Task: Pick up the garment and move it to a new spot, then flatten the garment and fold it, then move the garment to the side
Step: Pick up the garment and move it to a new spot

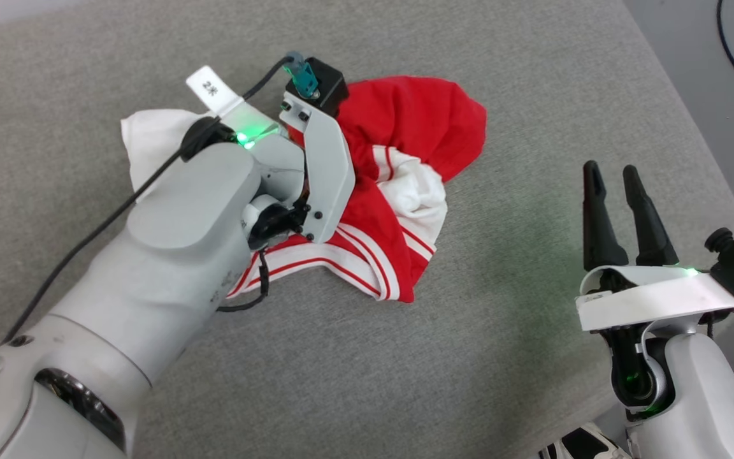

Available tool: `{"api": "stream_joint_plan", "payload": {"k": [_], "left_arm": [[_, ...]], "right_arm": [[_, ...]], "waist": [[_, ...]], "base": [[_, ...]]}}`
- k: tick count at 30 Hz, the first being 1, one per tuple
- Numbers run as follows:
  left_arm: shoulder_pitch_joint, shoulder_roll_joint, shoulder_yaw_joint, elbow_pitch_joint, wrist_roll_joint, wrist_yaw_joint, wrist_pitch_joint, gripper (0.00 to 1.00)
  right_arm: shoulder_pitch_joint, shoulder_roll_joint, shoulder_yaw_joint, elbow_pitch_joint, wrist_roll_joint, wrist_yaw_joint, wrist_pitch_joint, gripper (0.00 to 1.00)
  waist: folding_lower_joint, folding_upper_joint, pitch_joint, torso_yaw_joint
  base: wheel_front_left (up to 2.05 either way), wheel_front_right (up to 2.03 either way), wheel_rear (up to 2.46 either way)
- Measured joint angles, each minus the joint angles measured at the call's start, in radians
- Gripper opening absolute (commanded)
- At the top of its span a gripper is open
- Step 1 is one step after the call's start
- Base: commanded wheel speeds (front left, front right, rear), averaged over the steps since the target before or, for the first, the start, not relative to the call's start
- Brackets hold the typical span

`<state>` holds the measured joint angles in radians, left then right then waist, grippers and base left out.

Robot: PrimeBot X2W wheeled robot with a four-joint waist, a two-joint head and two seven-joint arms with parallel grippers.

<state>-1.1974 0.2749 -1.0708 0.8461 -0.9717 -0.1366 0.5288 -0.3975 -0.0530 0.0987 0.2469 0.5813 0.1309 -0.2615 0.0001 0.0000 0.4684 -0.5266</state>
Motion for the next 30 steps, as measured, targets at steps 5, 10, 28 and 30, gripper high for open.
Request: {"api": "stream_joint_plan", "payload": {"k": [5,10,28,30], "left_arm": [[0.001,-0.001,-0.013,-0.027,-0.068,0.000,-0.087,1.00],[0.012,-0.003,0.006,-0.088,-0.159,0.005,-0.193,1.00],[0.324,0.109,0.038,-0.176,-0.259,0.005,-0.673,1.00],[0.374,0.120,0.047,-0.168,-0.271,0.005,-0.718,1.00]], "right_arm": [[-0.002,0.001,0.006,0.011,-0.052,0.000,0.000,1.00],[-0.008,0.001,-0.008,0.025,-0.128,0.000,0.000,1.00],[0.068,-0.098,-0.047,0.083,-0.259,0.000,0.011,1.00],[0.084,-0.112,-0.062,0.076,-0.260,0.000,0.022,1.00]], "waist": [[-0.0001,0.0000,-0.005,0.029],[0.0000,0.0000,-0.029,0.085],[0.0000,0.0000,-0.188,0.374],[0.0000,0.0000,-0.206,0.408]], "base": [[0.00,0.00,0.00],[0.00,0.00,0.00],[0.00,0.00,0.00],[0.00,0.00,0.00]]}}
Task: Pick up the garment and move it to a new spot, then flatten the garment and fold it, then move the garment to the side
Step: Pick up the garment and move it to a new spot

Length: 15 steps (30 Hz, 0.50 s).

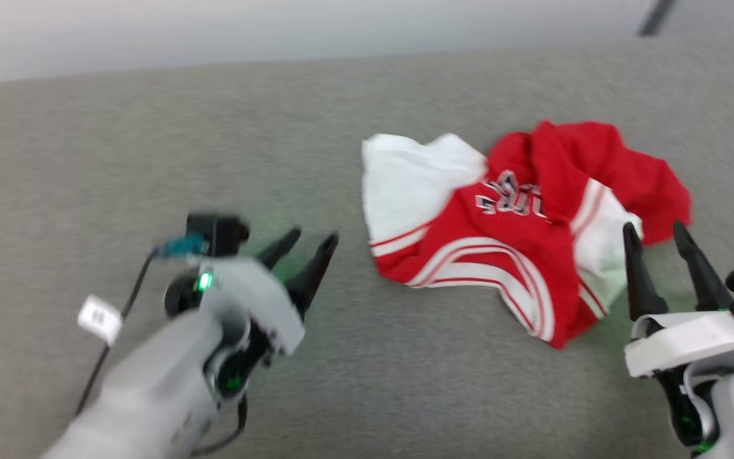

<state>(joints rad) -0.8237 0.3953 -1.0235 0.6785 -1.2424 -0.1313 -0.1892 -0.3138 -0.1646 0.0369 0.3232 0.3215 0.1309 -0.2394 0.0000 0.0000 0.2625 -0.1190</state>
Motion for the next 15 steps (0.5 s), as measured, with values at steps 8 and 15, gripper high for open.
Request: {"api": "stream_joint_plan", "payload": {"k": [8,15], "left_arm": [[0.203,0.065,0.121,-0.038,0.033,0.027,-0.071,1.00],[0.401,0.102,0.365,-0.237,0.258,0.127,-0.075,1.00]], "right_arm": [[0.083,-0.040,-0.056,-0.057,-0.016,0.000,0.057,1.00],[0.150,-0.060,-0.108,-0.113,-0.018,0.000,0.095,1.00]], "waist": [[0.0000,0.0000,-0.075,0.130],[0.0000,0.0000,-0.134,0.194]], "base": [[0.00,0.00,0.00],[0.00,0.00,0.00]]}}
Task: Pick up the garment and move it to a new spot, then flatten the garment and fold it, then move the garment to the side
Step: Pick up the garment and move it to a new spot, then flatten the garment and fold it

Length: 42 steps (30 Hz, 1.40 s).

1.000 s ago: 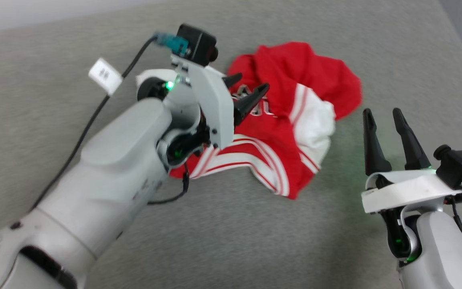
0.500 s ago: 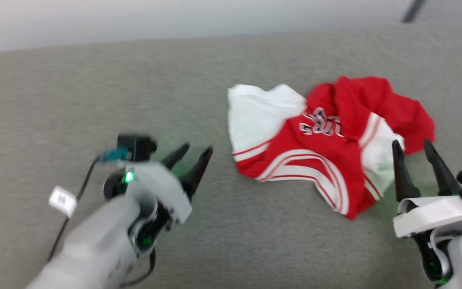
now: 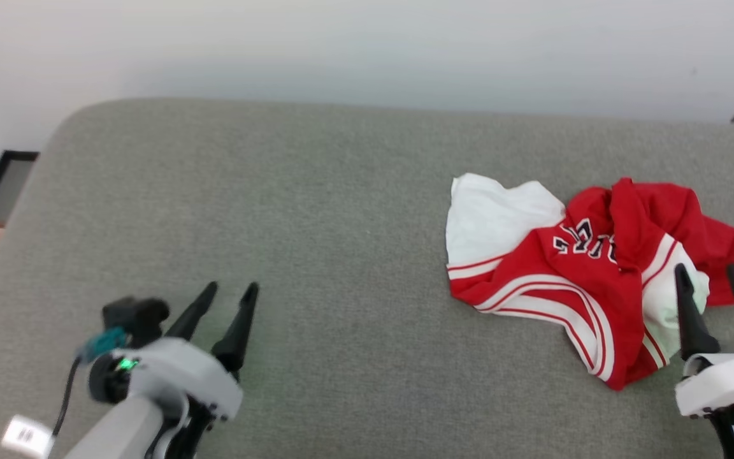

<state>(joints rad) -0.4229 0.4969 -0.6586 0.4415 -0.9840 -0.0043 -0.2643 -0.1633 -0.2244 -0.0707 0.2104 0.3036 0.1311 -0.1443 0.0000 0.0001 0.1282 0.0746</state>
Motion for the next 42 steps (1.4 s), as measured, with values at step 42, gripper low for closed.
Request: {"api": "stream_joint_plan", "payload": {"k": [42], "left_arm": [[0.378,-0.122,0.448,-0.341,0.556,0.010,0.011,1.00]], "right_arm": [[0.068,0.061,-0.026,-0.105,-0.012,0.000,0.007,1.00]], "waist": [[0.0000,0.0000,-0.063,-0.040]], "base": [[0.00,0.00,0.00]]}}
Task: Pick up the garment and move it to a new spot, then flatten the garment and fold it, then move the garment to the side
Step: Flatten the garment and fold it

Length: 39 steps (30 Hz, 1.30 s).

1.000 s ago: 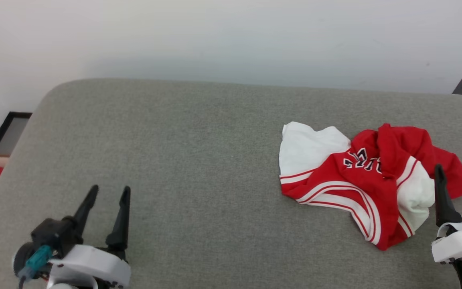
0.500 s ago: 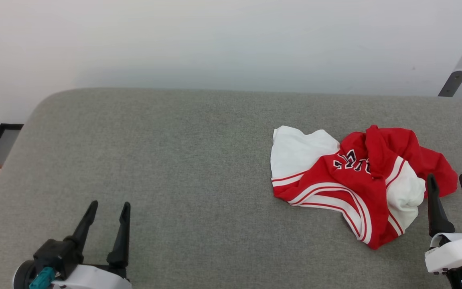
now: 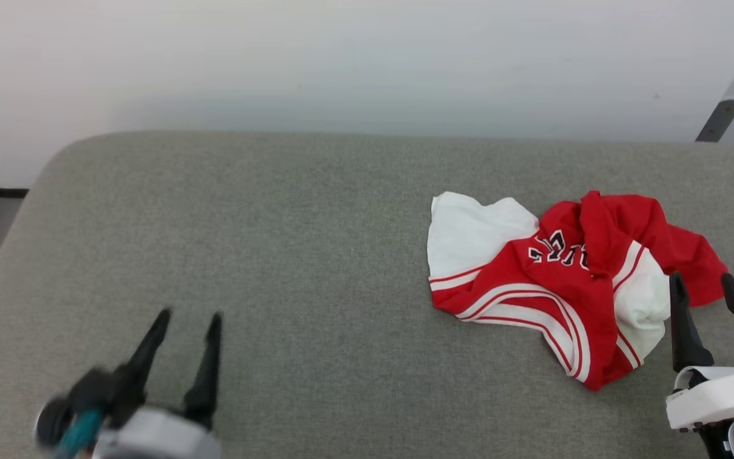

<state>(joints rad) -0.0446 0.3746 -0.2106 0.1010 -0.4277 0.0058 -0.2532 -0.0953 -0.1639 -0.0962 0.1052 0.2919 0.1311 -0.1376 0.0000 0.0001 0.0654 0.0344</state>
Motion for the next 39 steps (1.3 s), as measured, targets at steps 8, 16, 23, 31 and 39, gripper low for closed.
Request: {"api": "stream_joint_plan", "payload": {"k": [8,16,23,31,39], "left_arm": [[-0.338,0.019,-0.090,0.059,0.015,-0.094,0.168,1.00],[-0.777,-0.012,-0.259,0.320,-0.149,-0.134,0.497,1.00],[-0.994,0.030,-0.454,0.498,-0.423,-0.137,0.917,1.00],[-1.065,0.023,-0.536,0.597,-0.550,-0.137,1.096,1.00],[-1.089,0.030,-0.560,0.659,-0.649,-0.137,1.135,1.00]], "right_arm": [[-0.032,0.025,0.017,0.008,0.010,0.000,-0.022,1.00],[-0.114,0.050,0.057,0.053,0.036,0.000,-0.071,1.00],[-0.165,0.072,0.084,0.116,0.060,0.000,-0.110,1.00],[-0.210,0.088,0.110,0.151,0.079,0.000,-0.123,1.00],[-0.229,0.100,0.113,0.141,0.085,0.000,-0.124,1.00]], "waist": [[0.0000,0.0000,0.048,-0.017],[0.0000,0.0000,0.135,-0.084],[0.0000,0.0000,0.209,-0.178],[0.0000,0.0000,0.286,-0.274],[0.0000,0.0000,0.346,-0.341]], "base": [[0.00,0.00,0.00],[0.00,0.00,0.00],[0.00,0.00,0.00],[0.00,0.00,0.00],[0.00,0.00,0.00]]}}
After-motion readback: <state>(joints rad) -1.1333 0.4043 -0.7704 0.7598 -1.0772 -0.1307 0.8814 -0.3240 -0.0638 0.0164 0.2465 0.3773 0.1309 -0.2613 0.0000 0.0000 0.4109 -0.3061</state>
